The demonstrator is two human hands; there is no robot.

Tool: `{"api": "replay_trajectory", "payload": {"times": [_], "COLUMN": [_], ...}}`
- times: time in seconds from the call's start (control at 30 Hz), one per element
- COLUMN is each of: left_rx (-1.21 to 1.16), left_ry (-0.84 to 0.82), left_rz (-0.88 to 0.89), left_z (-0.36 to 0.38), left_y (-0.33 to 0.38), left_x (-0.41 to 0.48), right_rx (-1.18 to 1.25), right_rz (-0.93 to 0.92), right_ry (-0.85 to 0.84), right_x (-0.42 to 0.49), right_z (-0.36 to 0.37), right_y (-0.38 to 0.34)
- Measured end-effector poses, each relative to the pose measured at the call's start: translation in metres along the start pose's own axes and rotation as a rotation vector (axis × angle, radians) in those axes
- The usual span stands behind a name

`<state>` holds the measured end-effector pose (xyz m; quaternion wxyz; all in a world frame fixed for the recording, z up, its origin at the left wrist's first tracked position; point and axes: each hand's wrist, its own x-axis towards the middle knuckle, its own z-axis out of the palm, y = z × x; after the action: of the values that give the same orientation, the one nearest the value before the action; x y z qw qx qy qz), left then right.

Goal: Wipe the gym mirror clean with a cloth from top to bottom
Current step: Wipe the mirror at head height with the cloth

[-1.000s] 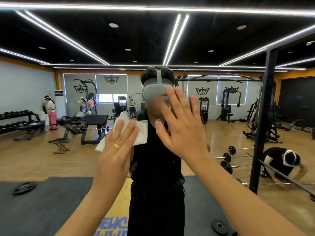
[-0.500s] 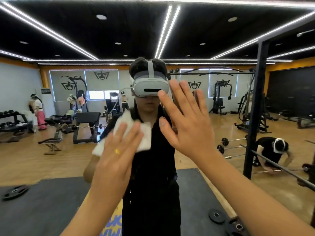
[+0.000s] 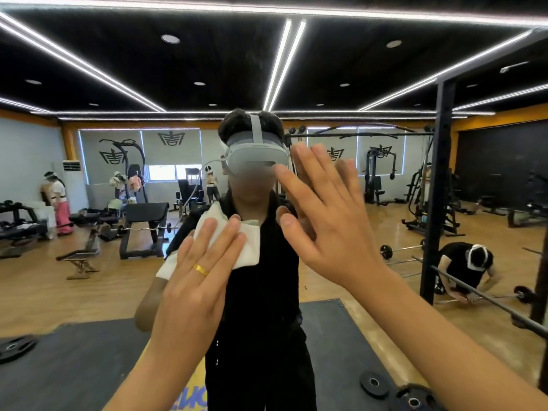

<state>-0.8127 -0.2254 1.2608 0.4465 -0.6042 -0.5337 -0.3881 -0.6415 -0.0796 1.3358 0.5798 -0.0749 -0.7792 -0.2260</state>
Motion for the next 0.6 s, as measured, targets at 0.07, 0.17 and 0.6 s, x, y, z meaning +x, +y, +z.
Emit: {"api": "replay_trajectory", "payload": {"times": [0.07,0.17,0.6], "left_rx": [0.033,0.081,0.146], "left_ry": [0.004,0.014,-0.004], "left_rz": [0.022,0.052,0.089], "left_z": [0.002,0.003,0.011], "left_y": [0.000,0.006,0.027], "left_x": [0.014,0.049,0.091], "right_rx": [-0.011,-0.095,-0.205], "right_rz": [-0.003,-0.007,-0.079], "right_ry": [0.021,0.001,0.002], "right_x": [-0.007,-0.020,-0.030], "right_z": [-0.015,-0.038,-0.035], "right_y": [0.016,0.058,0.100]}}
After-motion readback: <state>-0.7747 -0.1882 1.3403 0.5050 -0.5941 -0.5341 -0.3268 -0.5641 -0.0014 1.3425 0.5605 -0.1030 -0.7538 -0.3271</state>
